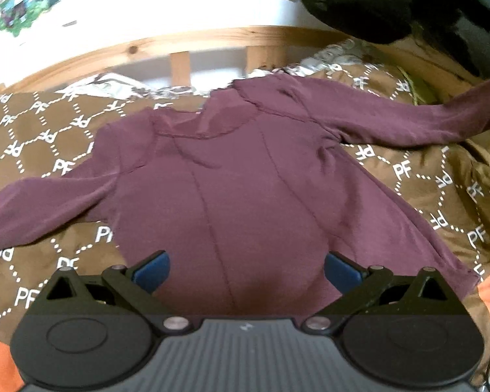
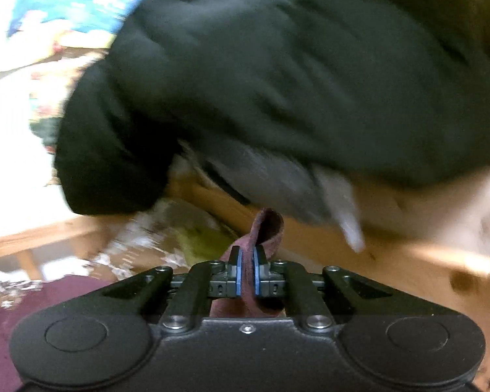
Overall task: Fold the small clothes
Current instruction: 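Reach the right gripper to the maroon sleeve cuff and close on it, then lift the sleeve cuff with the right gripper and lay it across the shirt back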
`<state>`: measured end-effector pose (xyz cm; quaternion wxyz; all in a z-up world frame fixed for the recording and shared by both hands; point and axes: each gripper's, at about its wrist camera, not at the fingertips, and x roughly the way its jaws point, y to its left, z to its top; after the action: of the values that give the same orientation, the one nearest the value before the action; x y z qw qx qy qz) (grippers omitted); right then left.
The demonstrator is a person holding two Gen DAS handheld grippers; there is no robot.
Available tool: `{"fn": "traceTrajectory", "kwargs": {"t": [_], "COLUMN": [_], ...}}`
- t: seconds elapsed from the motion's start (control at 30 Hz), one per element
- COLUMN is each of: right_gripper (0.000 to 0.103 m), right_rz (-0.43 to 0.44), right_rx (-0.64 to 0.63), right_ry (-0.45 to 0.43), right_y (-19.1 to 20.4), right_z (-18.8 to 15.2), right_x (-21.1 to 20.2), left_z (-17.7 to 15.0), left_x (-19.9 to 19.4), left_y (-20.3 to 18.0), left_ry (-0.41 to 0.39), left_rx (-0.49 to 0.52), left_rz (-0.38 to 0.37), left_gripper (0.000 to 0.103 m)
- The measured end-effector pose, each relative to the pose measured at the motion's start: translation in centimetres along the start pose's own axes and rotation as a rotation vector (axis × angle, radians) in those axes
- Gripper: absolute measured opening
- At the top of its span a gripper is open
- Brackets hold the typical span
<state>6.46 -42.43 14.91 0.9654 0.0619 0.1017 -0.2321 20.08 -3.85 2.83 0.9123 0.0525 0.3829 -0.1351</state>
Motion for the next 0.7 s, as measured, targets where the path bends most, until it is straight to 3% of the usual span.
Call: {"fn": "traceTrajectory", "kwargs": {"t": [0.2,0.37,0.53,0.7], "right_gripper": [0.007,0.007,0.007,0.007], "right_rz": [0.268,0.485,0.7,0.798], "right_rx": [-0.102,-0.171,-0.281,-0.411], "right_ry": [-0.083,-0.081,0.014,0.15], "right_y": [6.3,11.7,17.6,22.5], "right_z": [2.8,2.3,-1.1,-6.9], "right_x": [-3.4,-5.7,-7.4,-8.6], "left_z": [-0.3,-0.8,-1.8,-3.1], "left_x": [-1.4,-2.4,-2.9,-3.2], "left_y": [3.3,6.4,9.5,12.4], "left_ry": [-0.026,-0.036,-0.023,0.001], "left_rx": [-0.045,-0.107,-0.171,-0.242], "left_rz": [0.038,0.071,0.111,0.126], "left_gripper": [0.103,0.103,0.103,0.103]}}
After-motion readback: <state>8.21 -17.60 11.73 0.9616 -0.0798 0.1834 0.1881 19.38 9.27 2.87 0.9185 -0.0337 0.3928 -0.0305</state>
